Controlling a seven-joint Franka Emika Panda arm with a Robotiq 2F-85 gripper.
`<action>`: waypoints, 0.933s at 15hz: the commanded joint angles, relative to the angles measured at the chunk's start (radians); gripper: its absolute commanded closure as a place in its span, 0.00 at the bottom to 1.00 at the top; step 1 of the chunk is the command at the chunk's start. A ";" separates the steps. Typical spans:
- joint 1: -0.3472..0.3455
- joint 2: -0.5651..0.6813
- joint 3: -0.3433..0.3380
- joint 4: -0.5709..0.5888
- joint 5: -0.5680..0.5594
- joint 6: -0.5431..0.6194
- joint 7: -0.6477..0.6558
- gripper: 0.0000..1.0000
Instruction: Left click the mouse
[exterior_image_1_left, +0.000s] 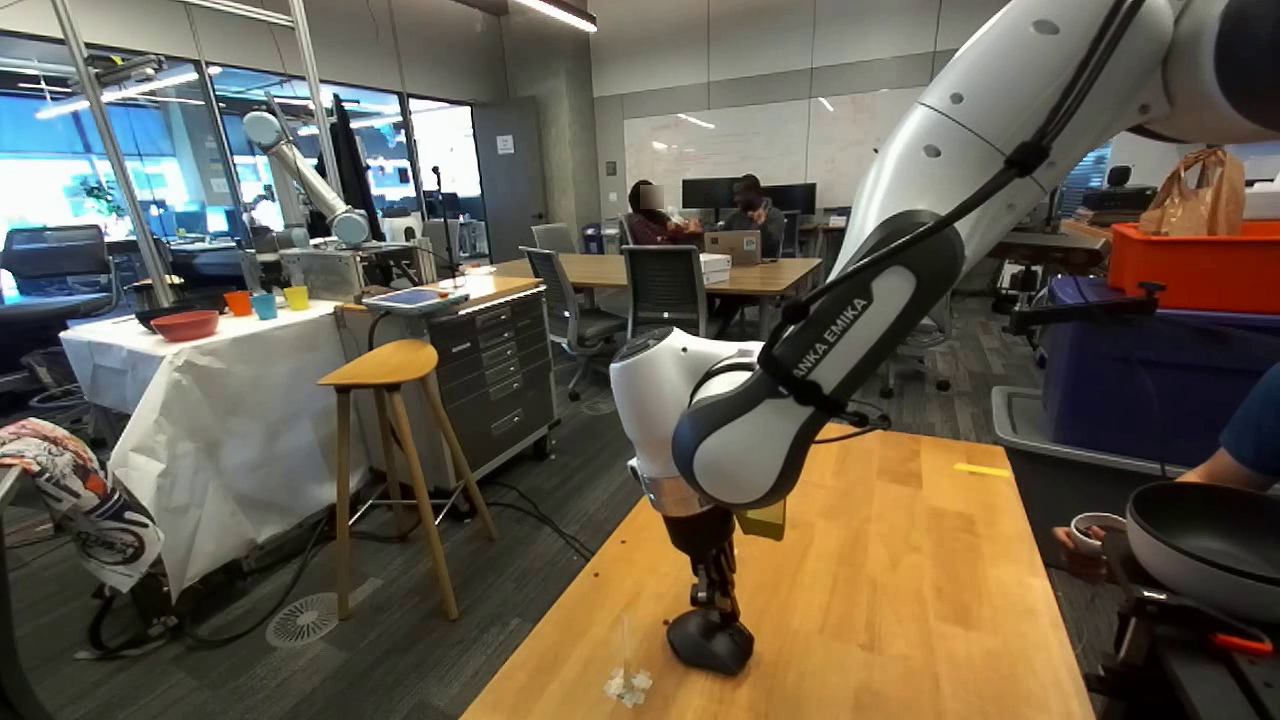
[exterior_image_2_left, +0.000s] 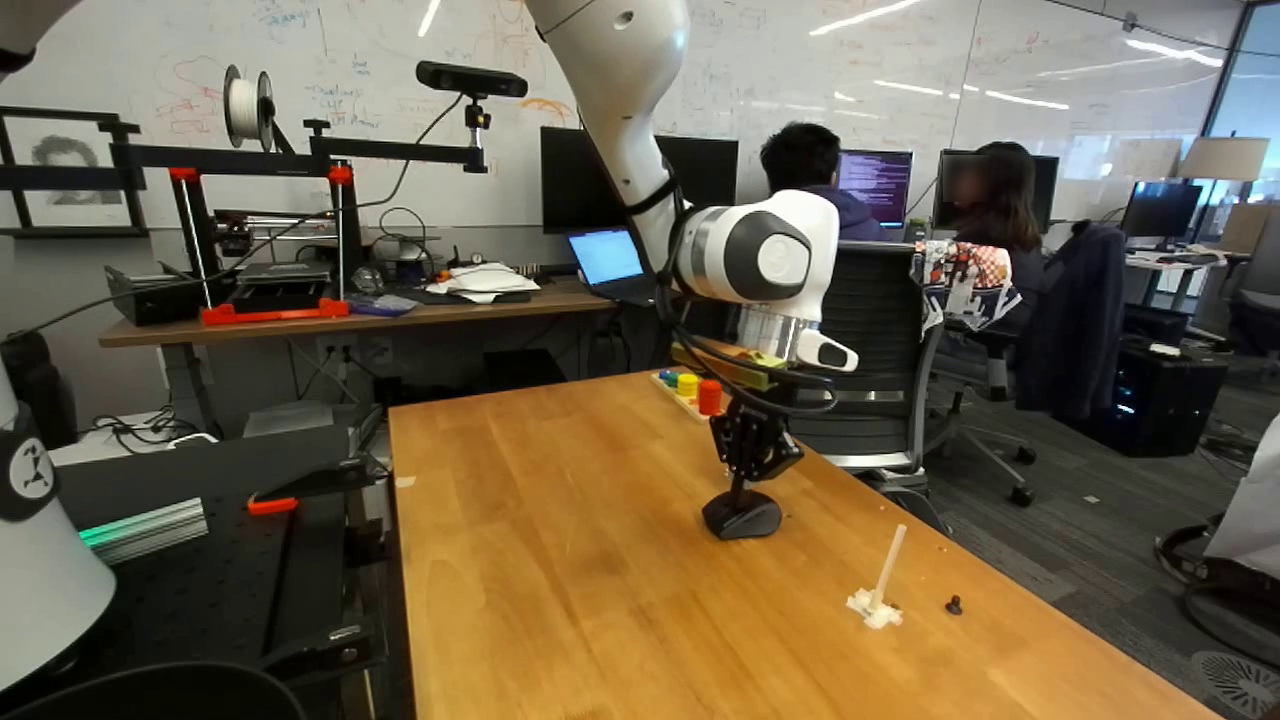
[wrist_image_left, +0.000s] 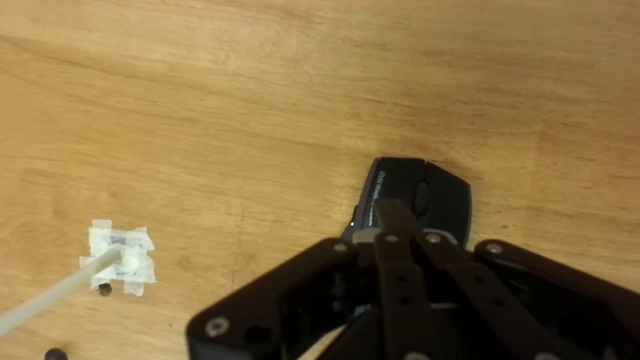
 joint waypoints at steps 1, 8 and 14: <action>0.006 0.049 -0.005 0.075 -0.018 -0.037 0.019 1.00; 0.004 0.039 0.001 0.081 -0.014 -0.057 0.013 1.00; -0.008 -0.058 0.035 0.011 0.005 -0.084 -0.020 1.00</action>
